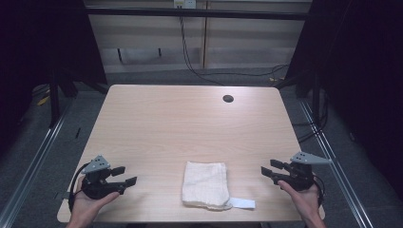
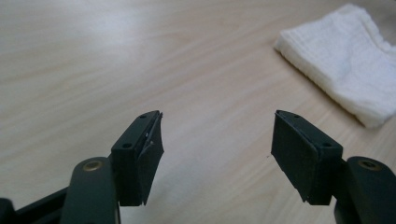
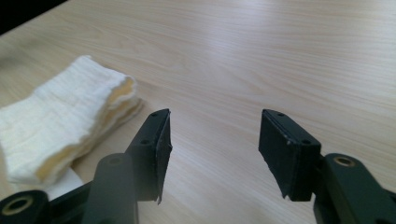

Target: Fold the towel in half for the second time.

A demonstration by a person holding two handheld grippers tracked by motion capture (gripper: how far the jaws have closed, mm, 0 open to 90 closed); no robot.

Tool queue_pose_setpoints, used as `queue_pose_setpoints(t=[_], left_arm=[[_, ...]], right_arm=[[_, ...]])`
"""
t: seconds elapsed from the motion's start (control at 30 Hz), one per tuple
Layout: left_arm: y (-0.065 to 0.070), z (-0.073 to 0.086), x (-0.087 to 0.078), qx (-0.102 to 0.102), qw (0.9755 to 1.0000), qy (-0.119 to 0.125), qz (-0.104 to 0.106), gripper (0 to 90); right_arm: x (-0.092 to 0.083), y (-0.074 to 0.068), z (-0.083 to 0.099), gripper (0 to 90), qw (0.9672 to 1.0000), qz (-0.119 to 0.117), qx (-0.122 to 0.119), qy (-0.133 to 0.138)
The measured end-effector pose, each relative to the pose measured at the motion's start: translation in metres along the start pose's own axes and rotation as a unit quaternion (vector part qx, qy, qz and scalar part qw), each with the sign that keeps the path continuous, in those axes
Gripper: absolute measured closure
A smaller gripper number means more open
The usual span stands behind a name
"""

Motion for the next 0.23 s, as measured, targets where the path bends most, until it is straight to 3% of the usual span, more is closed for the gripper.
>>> queue_pose_setpoints(t=[0.07,0.13,0.17,0.23], left_arm=[[-0.004,0.001,-0.001,-0.005,0.9998,0.020,-0.002,34.1],[-0.006,0.003,0.002,-0.013,0.9997,0.020,-0.008,34.9],[-0.005,0.004,0.002,0.001,0.9999,0.015,0.000,35.1],[-0.003,0.004,0.003,0.008,0.9996,0.028,-0.004,37.5]], right_arm=[[0.000,0.002,0.003,41.2,0.9999,0.016,-0.003,0.001],[-0.001,0.004,0.007,39.9,0.9998,0.020,0.001,0.004],[-0.001,0.006,0.009,38.4,0.9996,0.027,0.002,0.005],[0.002,0.009,0.012,39.5,0.9997,0.018,0.017,-0.002]])
Point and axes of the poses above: each handheld gripper's, and its own axes: x roughly forward along the jaws, z roughly out of its underside, y roughly to its right, the point moved 5 cm from there along x, roughly forward along the jaws, and after that the axes turned 8 degrees about -x, right-handed, at the moved point
